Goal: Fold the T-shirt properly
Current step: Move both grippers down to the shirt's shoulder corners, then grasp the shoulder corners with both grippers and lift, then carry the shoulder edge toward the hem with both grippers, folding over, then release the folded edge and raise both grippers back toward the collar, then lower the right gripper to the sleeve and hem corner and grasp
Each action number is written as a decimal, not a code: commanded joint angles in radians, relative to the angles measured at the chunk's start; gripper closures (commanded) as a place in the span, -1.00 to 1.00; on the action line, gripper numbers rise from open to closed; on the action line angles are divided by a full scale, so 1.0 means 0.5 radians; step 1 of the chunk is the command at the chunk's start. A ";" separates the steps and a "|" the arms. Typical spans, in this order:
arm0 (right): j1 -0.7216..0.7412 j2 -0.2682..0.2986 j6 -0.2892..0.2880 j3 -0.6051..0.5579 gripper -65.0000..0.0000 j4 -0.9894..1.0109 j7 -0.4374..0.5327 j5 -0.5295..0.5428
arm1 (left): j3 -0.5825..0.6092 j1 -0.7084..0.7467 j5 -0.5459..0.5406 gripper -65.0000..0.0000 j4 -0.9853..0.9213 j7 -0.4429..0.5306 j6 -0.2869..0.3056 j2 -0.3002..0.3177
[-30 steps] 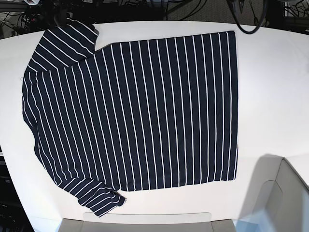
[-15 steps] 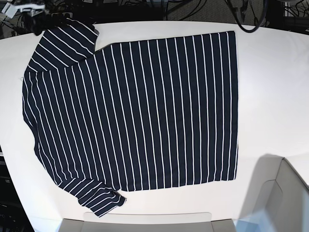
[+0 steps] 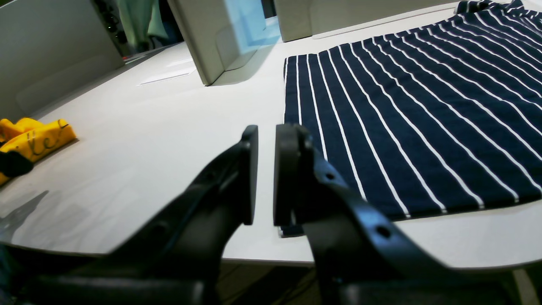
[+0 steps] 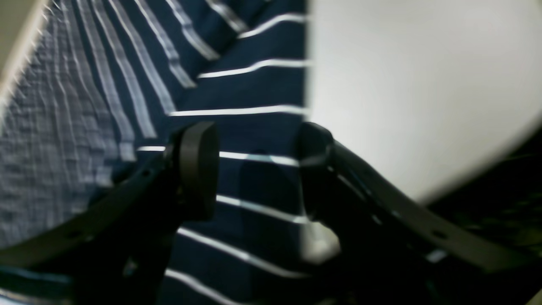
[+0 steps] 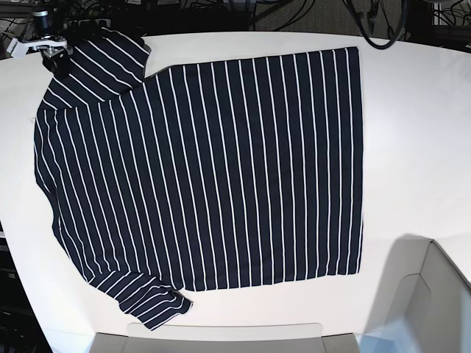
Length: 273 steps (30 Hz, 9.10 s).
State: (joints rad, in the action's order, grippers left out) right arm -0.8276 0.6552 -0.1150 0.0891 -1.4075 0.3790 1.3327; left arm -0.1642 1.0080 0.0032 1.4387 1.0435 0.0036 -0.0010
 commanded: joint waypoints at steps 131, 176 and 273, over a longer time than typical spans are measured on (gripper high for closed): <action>1.598 -0.858 -0.201 0.406 1.00 -0.421 -2.085 -2.397 | -0.799 -2.226 -1.082 1.00 0.049 -4.243 0.231 0.534; 2.135 -0.821 -0.201 0.228 0.00 0.018 -2.073 -2.391 | -0.686 -2.417 -0.956 0.39 0.088 -4.126 0.224 0.559; 0.942 -0.707 -0.625 0.747 1.00 -0.679 -2.306 -2.391 | -0.511 -0.652 -0.959 1.00 0.889 -4.062 0.553 0.679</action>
State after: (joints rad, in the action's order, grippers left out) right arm -0.3599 0.2916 -0.4297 0.4549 -1.7264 -0.7956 0.1272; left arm -0.4057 0.6735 -0.4831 1.8706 -0.9951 0.2836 0.3294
